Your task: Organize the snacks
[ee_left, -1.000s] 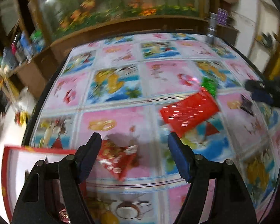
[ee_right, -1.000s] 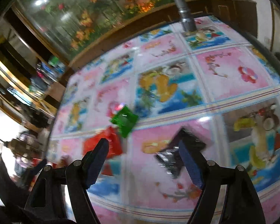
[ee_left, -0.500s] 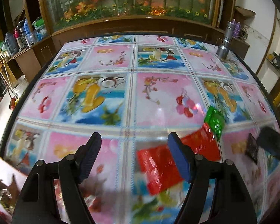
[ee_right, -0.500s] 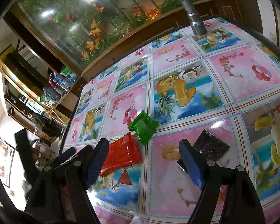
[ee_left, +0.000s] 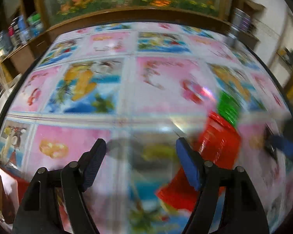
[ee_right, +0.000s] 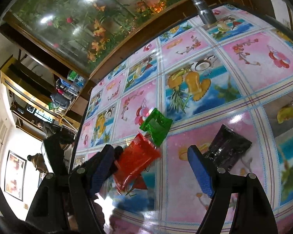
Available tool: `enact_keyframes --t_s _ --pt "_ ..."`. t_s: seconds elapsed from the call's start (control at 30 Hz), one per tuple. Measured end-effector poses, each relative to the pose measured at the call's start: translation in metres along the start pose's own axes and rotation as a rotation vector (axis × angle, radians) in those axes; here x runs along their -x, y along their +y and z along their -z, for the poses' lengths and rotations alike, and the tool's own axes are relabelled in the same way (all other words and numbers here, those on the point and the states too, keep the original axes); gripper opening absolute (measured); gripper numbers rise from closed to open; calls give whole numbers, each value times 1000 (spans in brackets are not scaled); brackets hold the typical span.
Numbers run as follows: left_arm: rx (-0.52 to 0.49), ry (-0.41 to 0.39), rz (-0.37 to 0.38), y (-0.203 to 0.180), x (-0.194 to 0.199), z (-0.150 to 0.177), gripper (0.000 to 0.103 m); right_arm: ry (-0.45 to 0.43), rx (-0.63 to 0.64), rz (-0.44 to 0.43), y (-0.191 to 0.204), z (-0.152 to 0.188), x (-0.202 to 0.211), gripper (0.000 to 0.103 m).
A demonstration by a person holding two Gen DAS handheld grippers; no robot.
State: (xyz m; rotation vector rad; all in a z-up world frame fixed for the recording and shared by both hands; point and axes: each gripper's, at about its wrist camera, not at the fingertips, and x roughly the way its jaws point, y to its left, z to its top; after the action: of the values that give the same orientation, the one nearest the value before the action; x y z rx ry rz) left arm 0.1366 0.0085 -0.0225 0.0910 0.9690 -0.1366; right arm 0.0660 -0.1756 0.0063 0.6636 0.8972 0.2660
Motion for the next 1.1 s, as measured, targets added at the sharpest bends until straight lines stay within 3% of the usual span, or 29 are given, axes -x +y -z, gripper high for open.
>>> enact_keyframes --t_s 0.13,0.23,0.37,0.47,0.6,0.77,0.9,1.1 --pt "-132 -6 69 -36 19 26 74 22 22 -3 5 3 1 80" --pt "-161 6 89 -45 27 38 73 45 20 -21 6 5 0 80" --pt "-137 -43 -5 -18 53 45 73 42 48 32 8 7 2 80" --pt "-118 -85 -129 21 78 46 74 80 99 100 15 12 -5 80" --pt "-106 -68 -268 66 88 49 74 161 194 205 26 24 -22 80" --pt "-37 -26 -271 91 83 57 74 196 338 360 40 44 -38 79" --pt "-61 -32 -269 80 74 57 74 178 466 456 51 60 -48 81" --pt "-143 -31 -291 64 54 47 74 162 530 480 53 65 -48 76"
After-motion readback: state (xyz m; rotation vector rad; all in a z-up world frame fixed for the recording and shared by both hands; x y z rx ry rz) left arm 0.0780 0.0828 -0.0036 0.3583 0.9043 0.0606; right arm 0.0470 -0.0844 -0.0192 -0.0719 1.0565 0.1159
